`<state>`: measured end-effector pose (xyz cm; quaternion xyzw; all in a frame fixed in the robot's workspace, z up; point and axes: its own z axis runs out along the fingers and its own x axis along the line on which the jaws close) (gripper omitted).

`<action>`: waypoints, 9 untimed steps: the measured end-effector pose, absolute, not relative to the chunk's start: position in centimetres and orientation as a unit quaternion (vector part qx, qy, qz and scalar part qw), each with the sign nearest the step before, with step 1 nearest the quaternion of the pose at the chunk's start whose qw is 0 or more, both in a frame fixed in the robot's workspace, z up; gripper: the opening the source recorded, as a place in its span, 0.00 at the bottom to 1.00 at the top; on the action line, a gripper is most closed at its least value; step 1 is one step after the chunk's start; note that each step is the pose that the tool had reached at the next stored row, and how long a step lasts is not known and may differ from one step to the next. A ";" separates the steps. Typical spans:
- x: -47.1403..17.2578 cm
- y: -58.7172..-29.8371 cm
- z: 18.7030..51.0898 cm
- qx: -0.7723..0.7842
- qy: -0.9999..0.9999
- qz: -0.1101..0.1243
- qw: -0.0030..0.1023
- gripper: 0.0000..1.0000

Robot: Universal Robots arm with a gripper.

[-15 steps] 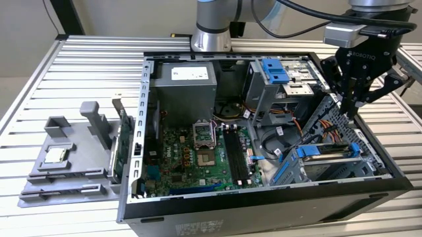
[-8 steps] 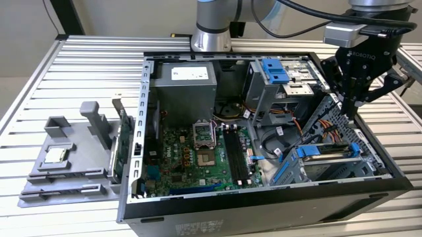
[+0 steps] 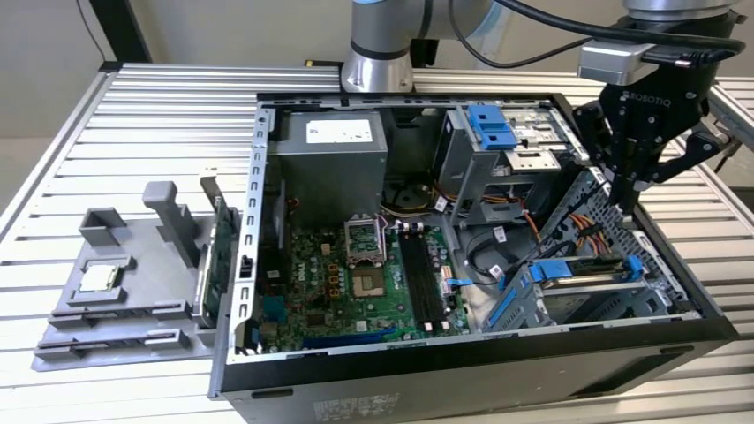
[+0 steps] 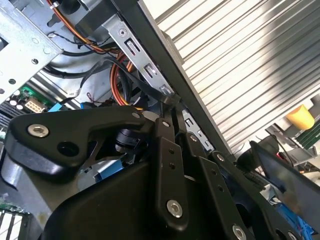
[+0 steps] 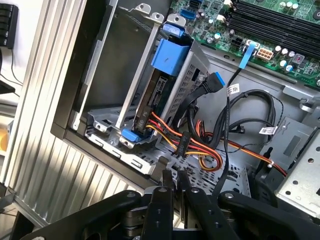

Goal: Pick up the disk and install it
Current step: 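Insert the second disk wire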

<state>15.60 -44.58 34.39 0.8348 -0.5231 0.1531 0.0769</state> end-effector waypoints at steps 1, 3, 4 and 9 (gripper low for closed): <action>15.6 -44.6 34.4 0.835 -0.523 0.153 0.077 0.00; 15.6 -44.6 34.4 0.835 -0.523 0.153 0.077 0.00; 15.6 -44.6 34.4 0.835 -0.523 0.153 0.077 0.00; 15.6 -44.6 34.4 0.835 -0.523 0.153 0.077 0.00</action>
